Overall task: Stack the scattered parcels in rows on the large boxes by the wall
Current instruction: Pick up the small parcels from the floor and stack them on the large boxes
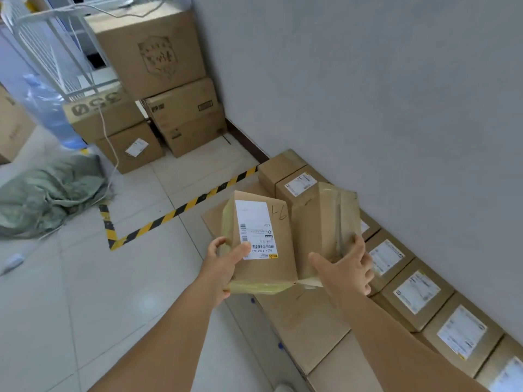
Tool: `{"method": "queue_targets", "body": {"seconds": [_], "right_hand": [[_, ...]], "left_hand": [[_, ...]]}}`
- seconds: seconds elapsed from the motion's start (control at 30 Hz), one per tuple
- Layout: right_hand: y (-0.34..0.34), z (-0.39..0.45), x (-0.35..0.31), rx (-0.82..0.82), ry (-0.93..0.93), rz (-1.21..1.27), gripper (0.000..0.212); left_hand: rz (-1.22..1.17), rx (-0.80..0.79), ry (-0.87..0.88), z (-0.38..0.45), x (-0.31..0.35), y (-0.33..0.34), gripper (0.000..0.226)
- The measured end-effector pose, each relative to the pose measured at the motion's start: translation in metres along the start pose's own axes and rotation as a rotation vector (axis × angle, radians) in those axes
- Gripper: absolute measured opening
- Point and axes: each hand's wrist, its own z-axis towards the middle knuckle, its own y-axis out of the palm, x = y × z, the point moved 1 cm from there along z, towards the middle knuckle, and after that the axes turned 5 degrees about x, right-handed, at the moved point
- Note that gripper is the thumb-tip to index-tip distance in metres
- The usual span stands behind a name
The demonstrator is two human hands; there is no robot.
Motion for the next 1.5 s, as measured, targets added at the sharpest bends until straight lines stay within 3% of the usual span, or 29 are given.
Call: {"method": "queue_targets", "body": {"seconds": [0.17, 0.3, 0.6, 0.77, 1.07, 1.17, 1.37, 1.5], "right_hand": [[0.037, 0.046, -0.033, -0.003, 0.033, 0.055, 0.104], [0.071, 0.069, -0.048, -0.006, 0.057, -0.036, 0.107], [0.178, 0.113, -0.070, 0.056, 0.201, -0.227, 0.119], [0.249, 0.129, -0.080, 0.076, 0.314, -0.345, 0.121], [0.338, 0.169, -0.062, 0.214, 0.388, -0.612, 0.123], [0.367, 0.171, -0.059, 0.222, 0.471, -0.548, 0.124], [0.408, 0.165, -0.060, 0.319, 0.255, -0.465, 0.107], [0.408, 0.163, -0.065, 0.150, 0.124, -0.448, 0.083]], "left_hand": [[-0.012, 0.070, -0.005, 0.065, 0.040, -0.002, 0.062], [0.017, 0.073, -0.028, 0.116, 0.059, -0.005, 0.063], [0.189, -0.070, -0.141, 0.264, 0.091, -0.011, 0.071], [0.332, -0.199, -0.198, 0.347, 0.109, -0.014, 0.063], [0.510, -0.346, -0.216, 0.461, 0.093, -0.010, 0.063], [0.495, -0.342, -0.208, 0.483, 0.087, -0.004, 0.060], [0.526, -0.302, -0.167, 0.519, 0.081, -0.008, 0.048], [0.470, -0.134, -0.119, 0.532, 0.080, -0.012, 0.046]]}}
